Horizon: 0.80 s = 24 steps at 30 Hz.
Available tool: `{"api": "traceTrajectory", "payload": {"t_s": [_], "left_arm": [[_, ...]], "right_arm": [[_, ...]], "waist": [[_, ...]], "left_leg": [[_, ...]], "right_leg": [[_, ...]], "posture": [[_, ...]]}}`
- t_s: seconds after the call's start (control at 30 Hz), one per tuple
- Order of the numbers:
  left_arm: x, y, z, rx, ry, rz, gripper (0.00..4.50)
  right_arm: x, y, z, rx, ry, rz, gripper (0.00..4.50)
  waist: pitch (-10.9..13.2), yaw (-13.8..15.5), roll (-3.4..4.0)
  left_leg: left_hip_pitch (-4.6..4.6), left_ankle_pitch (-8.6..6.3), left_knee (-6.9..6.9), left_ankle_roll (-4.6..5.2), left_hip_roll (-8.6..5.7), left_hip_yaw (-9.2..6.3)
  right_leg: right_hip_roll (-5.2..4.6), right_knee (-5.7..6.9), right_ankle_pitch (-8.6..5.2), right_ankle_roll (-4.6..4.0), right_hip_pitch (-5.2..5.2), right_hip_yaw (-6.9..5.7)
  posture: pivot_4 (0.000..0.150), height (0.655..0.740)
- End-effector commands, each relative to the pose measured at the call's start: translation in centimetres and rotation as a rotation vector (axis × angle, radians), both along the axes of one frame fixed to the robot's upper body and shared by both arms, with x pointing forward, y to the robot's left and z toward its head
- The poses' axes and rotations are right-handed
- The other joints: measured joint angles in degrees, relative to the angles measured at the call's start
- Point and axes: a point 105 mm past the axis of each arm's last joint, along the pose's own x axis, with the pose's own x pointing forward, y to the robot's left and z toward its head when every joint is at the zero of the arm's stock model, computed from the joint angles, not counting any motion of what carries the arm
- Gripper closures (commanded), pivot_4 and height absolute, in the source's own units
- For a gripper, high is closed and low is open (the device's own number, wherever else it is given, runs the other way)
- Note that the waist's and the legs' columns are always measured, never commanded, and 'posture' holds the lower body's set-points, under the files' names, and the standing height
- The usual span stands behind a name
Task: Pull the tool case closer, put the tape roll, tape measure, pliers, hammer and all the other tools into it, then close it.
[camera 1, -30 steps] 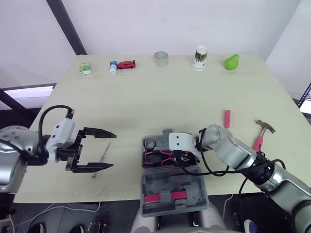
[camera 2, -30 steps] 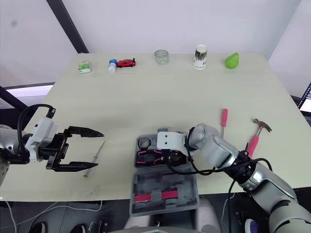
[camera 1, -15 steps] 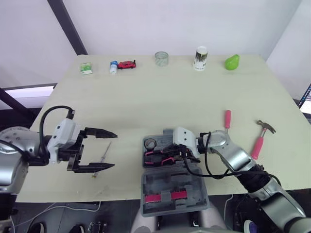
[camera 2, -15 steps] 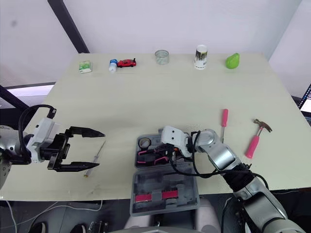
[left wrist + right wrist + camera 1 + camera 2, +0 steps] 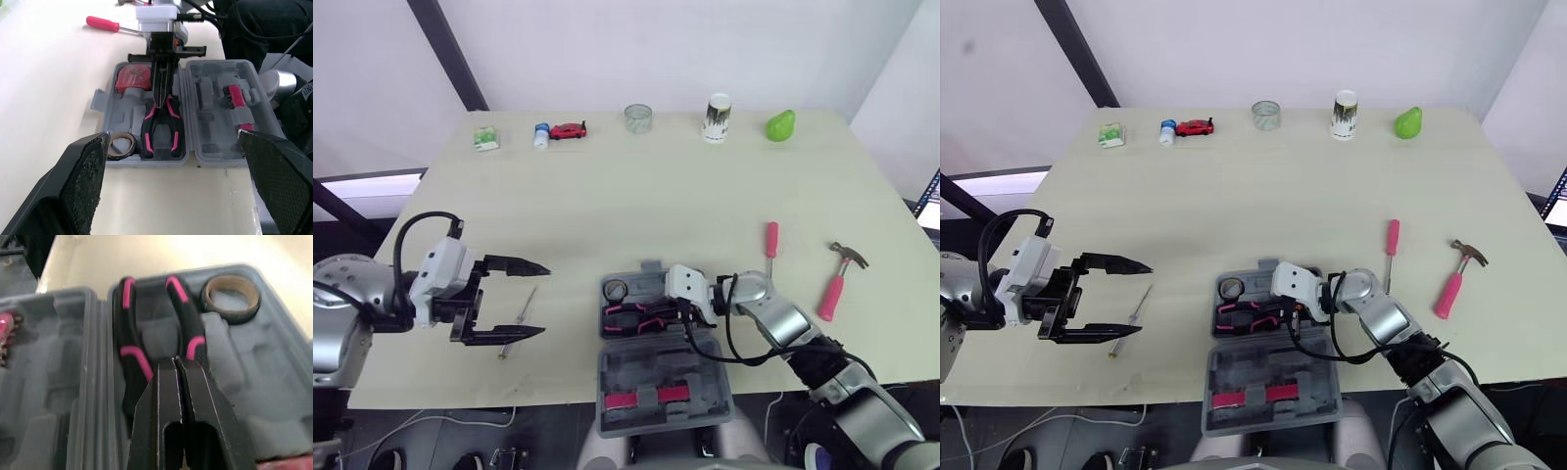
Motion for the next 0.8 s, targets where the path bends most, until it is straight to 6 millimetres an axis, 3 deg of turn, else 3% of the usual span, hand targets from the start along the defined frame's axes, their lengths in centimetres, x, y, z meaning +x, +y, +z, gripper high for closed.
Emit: {"api": "traceTrajectory", "payload": {"t_s": [0.03,0.13,0.37,0.53,0.63,0.7,0.8], "left_arm": [[0.0,0.0,0.7,-0.005,-0.037,-0.019,0.0],[0.1,0.0,0.7,-0.009,-0.037,-0.017,0.0],[0.0,0.0,0.5,-0.017,-0.036,-0.016,0.0],[-0.1,-0.1,0.4,-0.02,-0.031,-0.019,0.0],[-0.2,-0.2,0.2,-0.026,-0.022,-0.02,0.0],[-0.4,-0.3,-0.1,-0.029,-0.011,-0.019,0.0],[-0.3,-0.4,-0.5,-0.03,-0.004,-0.009,0.0]], "right_arm": [[-0.4,-1.7,-4.2,-0.129,0.096,-0.041,4.47],[-0.9,-2.6,-5.9,-0.166,0.18,-0.069,4.47],[-1.8,-3.3,-8.3,-0.255,0.167,-0.032,4.47],[-2.3,-4.0,-10.2,-0.343,0.157,-0.009,4.47],[-2.6,-4.2,-10.9,-0.357,0.163,-0.008,4.47],[-2.7,-4.2,-11.1,-0.359,0.166,-0.009,4.47],[-1.7,-3.4,-9.8,-0.277,0.141,-0.044,4.47]], "waist": [[0.0,0.0,0.0],[-0.1,0.0,-0.02],[-0.6,0.1,0.08],[-1.1,0.0,-0.06],[-1.4,0.0,-0.12],[-1.5,-0.1,-0.15],[-1.6,-0.1,-0.14]], "left_leg": [[0.01,0.0,0.0,0.0,0.0,0.01],[0.22,0.0,-0.01,0.0,0.01,0.01],[1.19,-0.02,-0.22,0.01,0.05,0.06],[1.28,-0.02,-0.36,0.01,0.05,0.07],[1.51,-0.02,-0.49,0.01,0.06,0.16],[2.14,-0.02,-0.78,0.01,0.07,0.26],[2.62,-0.03,-0.92,0.0,0.16,0.24]], "right_leg": [[0.0,0.0,0.0,0.0,0.0,0.0],[0.01,0.01,0.0,0.0,0.17,0.01],[0.0,-0.09,-0.04,-0.04,0.98,0.05],[-0.01,-0.08,-0.04,-0.05,0.98,0.09],[0.0,-0.08,-0.05,-0.06,1.11,0.17],[-0.01,-0.19,-0.19,-0.29,1.58,0.27],[-0.02,-0.22,-0.3,-0.44,2.0,0.25]], "posture": [[0.15,0.74],[0.15,0.74],[0.15,0.74],[0.15,0.74],[0.15,0.74],[0.15,0.74],[0.15,0.74]]}}
